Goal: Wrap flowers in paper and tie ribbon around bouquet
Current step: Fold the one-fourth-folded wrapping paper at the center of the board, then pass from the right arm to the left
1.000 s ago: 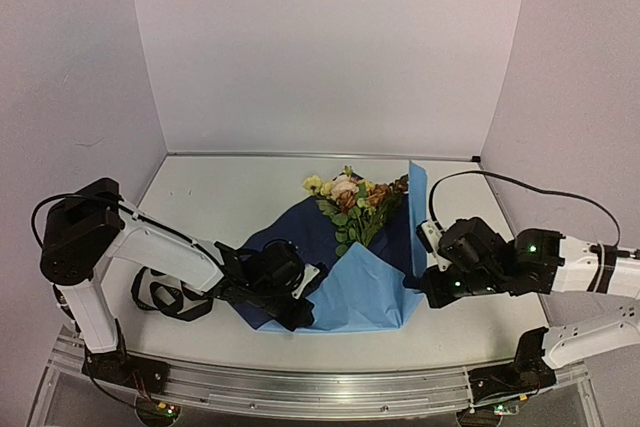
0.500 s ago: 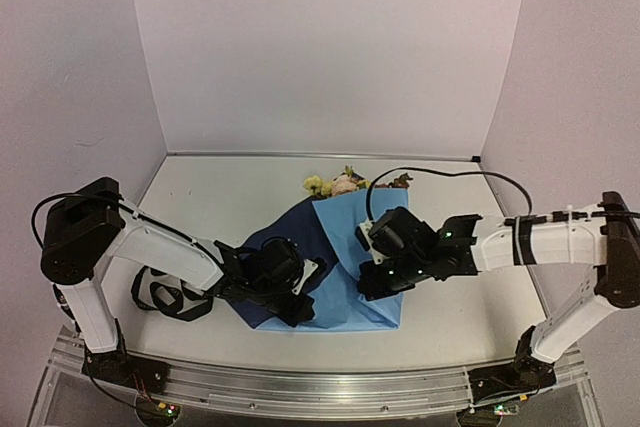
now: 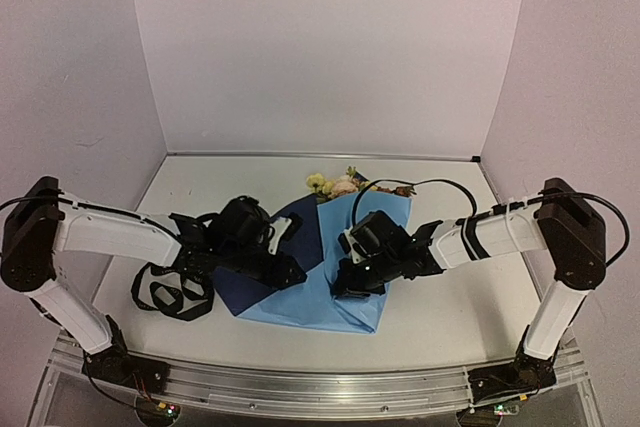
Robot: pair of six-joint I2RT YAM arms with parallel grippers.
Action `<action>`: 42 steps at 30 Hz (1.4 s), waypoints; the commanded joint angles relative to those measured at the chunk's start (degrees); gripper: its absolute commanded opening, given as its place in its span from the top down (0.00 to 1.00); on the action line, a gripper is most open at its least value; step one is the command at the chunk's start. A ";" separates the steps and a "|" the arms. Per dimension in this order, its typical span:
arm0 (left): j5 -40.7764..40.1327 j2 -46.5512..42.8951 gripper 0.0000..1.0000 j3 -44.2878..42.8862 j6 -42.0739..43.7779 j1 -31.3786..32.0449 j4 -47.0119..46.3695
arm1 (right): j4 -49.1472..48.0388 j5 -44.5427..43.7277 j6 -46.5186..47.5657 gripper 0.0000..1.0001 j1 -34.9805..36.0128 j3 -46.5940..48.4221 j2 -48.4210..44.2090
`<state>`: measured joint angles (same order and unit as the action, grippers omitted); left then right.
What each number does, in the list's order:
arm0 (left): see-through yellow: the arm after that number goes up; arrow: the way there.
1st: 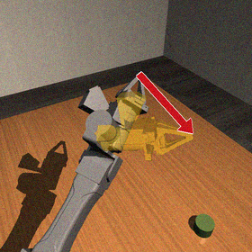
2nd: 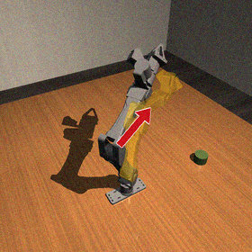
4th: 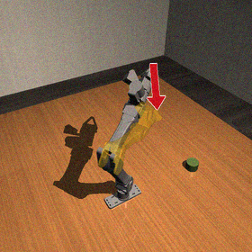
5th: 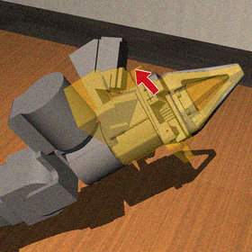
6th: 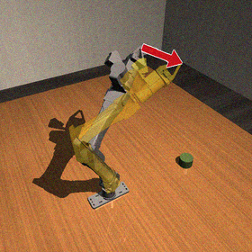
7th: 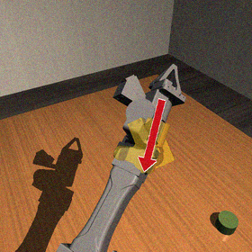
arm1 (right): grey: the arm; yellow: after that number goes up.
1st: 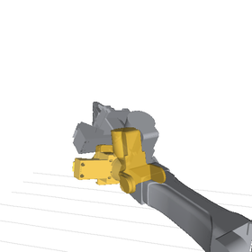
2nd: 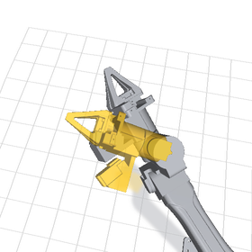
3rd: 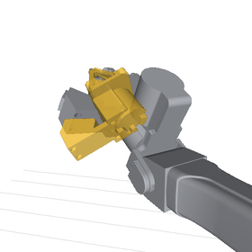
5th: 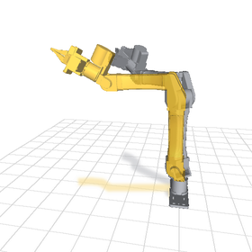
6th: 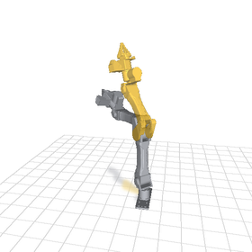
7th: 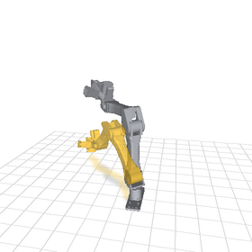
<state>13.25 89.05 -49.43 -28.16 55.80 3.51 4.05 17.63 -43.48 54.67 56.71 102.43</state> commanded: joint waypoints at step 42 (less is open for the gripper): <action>28.86 23.30 1.00 -13.37 -7.32 -16.87 -17.53 | 0.03 13.15 0.51 0.60 -1.88 -2.59 -6.45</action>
<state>45.38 115.46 -64.01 -35.88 39.27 -11.09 0.71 33.24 -43.82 52.90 54.98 101.57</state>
